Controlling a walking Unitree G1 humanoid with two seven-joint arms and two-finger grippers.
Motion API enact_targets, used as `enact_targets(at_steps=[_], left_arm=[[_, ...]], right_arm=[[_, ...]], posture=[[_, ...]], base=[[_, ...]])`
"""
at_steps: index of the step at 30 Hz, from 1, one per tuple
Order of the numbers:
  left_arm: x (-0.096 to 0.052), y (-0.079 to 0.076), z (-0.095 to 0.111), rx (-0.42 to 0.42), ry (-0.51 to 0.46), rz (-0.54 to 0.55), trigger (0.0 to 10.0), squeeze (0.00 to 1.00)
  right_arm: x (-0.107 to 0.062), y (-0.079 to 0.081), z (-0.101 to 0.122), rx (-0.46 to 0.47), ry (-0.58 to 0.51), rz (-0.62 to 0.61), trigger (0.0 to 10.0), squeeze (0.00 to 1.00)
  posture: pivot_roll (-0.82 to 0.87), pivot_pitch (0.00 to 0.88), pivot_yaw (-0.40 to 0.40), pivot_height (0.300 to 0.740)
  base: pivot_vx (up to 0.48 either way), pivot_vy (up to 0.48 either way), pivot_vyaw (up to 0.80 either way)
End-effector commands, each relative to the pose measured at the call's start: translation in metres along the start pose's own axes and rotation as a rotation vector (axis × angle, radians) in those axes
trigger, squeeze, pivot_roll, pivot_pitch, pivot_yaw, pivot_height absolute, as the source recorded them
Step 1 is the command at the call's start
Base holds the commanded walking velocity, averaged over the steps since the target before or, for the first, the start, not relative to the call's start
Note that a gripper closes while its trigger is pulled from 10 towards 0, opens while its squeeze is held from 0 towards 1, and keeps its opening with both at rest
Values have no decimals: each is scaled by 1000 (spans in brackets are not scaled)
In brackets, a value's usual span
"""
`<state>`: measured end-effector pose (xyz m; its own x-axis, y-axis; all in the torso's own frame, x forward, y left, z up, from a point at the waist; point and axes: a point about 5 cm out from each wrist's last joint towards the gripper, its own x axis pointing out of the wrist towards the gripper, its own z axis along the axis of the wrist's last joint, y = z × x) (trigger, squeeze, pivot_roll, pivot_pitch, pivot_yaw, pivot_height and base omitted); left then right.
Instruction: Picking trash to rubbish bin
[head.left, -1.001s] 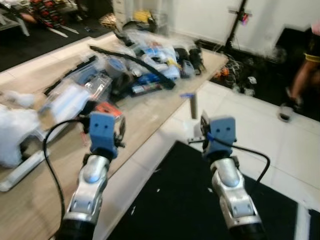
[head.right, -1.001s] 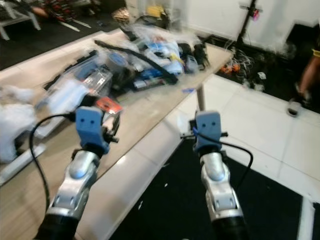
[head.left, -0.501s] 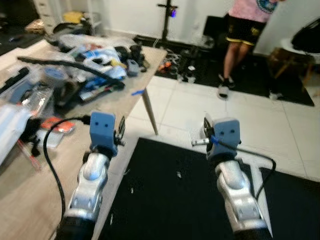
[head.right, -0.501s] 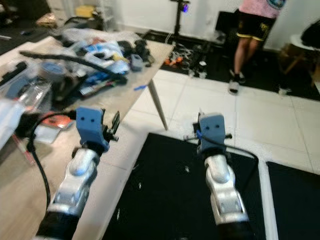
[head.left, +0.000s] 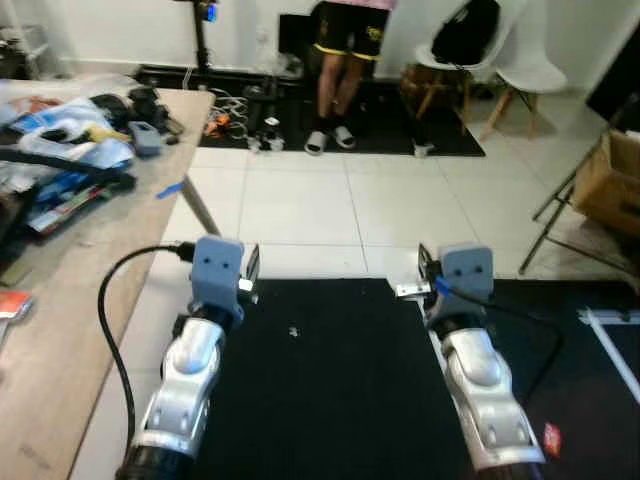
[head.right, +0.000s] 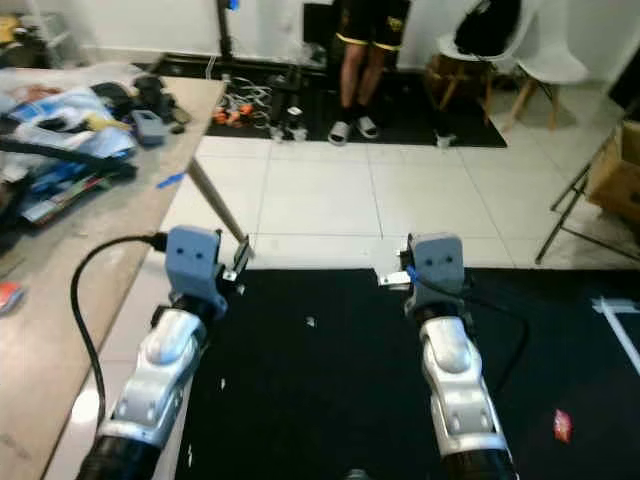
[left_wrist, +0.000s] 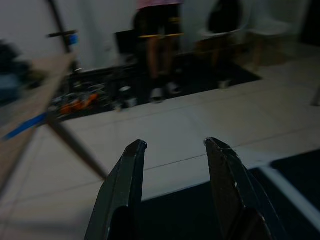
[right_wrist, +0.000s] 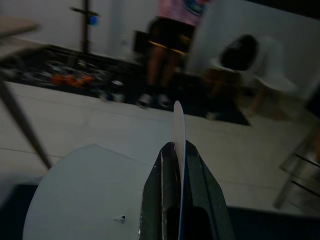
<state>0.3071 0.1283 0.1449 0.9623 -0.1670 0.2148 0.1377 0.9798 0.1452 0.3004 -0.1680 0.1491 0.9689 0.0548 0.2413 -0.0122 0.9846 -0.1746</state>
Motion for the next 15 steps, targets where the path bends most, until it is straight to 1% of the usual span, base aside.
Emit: enact_targets(at_steps=[1, 5, 7, 9, 10, 12, 15], left_arm=[[0, -4, -3, 8, 8, -12, 10000, 0], [-1, -2, -9, 22, 21, -4, 10000, 0], [0, 0, -9, 30, 31, 8, 10000, 0], [2, 1, -8, 2, 30, 39, 10000, 0], [2, 1, -8, 2, 30, 39, 10000, 0], [6, 2, -8, -27, 26, 54, 10000, 0], [9, 4, -9, -3, 31, 53, 10000, 0]], right_arm=[[-3, -2, -4, -2, 8, -9, 10000, 0], [-4, 3, -10, -4, 23, -1, 10000, 0], [0, 5, -7, -1, 20, 21, 10000, 0], [6, 6, -3, -6, 3, 48, 10000, 0], [6, 6, -3, -6, 3, 48, 10000, 0], [11, 8, -1, -13, -6, 59, 10000, 0], [16, 10, 0, 0, -10, 53, 10000, 0]], posture=[[-73, 101, -20, 740], [-71, 82, -43, 740], [-69, 72, -51, 740], [-77, 91, -52, 740], [-77, 91, -52, 740], [-88, 100, -60, 740], [-67, 91, -61, 740]], base=[[0, 0, -800], [0, 0, -800], [0, 0, -800], [0, 0, -800], [0, 0, -800], [0, 0, -800], [0, 0, -800]])
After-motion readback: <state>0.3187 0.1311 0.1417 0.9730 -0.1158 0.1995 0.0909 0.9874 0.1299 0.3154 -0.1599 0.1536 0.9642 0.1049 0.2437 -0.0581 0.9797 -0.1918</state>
